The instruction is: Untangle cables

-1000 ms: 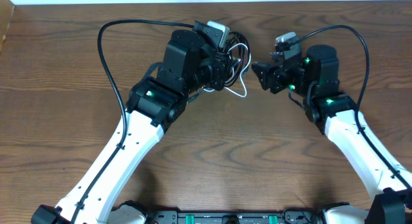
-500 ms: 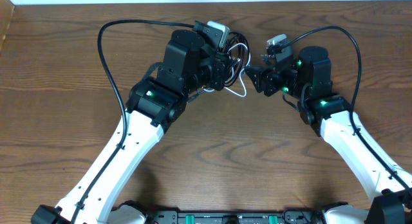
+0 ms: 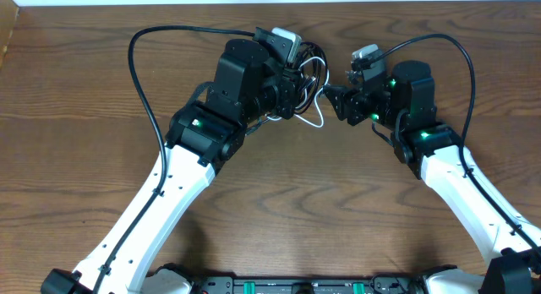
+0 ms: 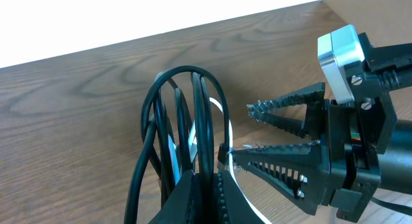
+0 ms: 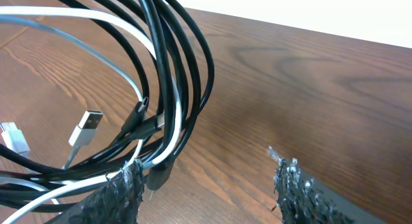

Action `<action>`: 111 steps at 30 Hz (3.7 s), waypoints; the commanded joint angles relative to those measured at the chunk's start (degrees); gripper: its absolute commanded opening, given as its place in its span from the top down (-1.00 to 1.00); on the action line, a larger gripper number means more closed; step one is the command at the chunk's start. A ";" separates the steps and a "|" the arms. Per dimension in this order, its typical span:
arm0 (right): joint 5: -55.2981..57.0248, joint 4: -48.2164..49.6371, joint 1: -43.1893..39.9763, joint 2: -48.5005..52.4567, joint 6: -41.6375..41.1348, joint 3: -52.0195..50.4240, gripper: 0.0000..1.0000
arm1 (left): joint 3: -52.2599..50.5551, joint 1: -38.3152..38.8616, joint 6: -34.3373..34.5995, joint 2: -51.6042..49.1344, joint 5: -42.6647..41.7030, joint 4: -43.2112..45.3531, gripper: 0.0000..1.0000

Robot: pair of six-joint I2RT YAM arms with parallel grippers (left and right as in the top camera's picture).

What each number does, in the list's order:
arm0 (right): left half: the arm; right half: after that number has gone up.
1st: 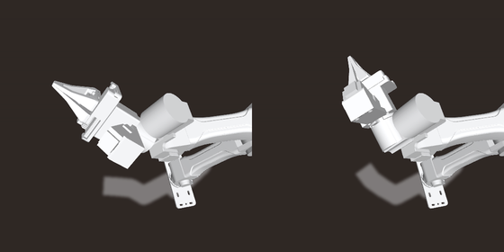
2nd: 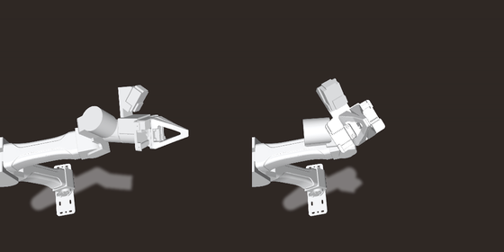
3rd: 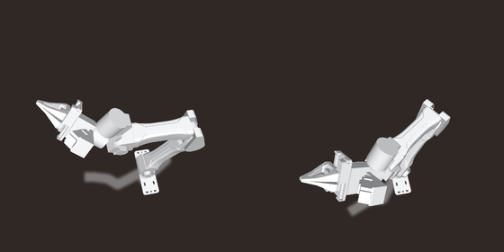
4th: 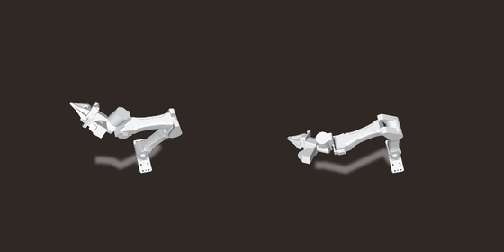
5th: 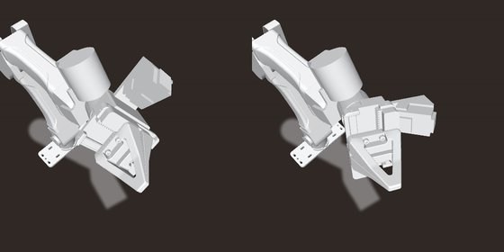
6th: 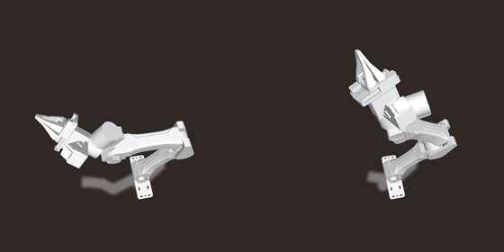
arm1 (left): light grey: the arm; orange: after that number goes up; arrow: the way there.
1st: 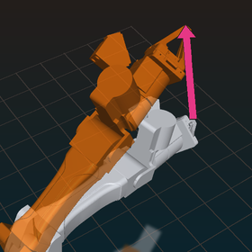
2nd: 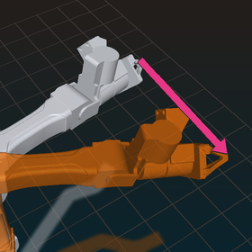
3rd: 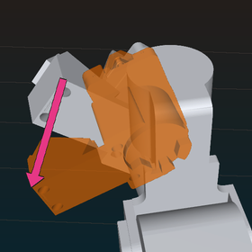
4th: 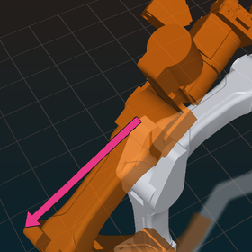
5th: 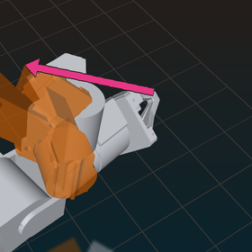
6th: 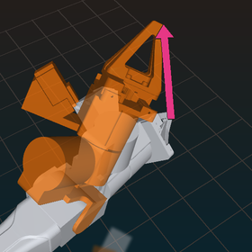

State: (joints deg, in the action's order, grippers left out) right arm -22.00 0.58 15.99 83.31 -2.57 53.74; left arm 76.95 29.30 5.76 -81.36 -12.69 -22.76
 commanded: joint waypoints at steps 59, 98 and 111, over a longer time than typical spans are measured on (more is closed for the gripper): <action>3.69 0.52 -0.68 -0.09 -0.20 0.92 0.97 | 1.97 2.82 0.98 -5.95 17.84 -4.68 -0.34; 3.69 -1.44 -0.68 -0.09 -0.17 0.92 0.97 | 1.92 -0.48 -2.60 -23.61 -10.88 0.68 -0.68; 3.67 -1.73 -0.68 -0.09 -0.20 0.92 0.97 | 1.92 -0.28 -4.02 -31.21 -10.93 6.60 -0.75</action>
State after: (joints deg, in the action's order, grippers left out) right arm -18.37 -1.13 15.55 83.31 -2.59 53.74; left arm 77.54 29.26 2.72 -110.63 -22.65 -17.21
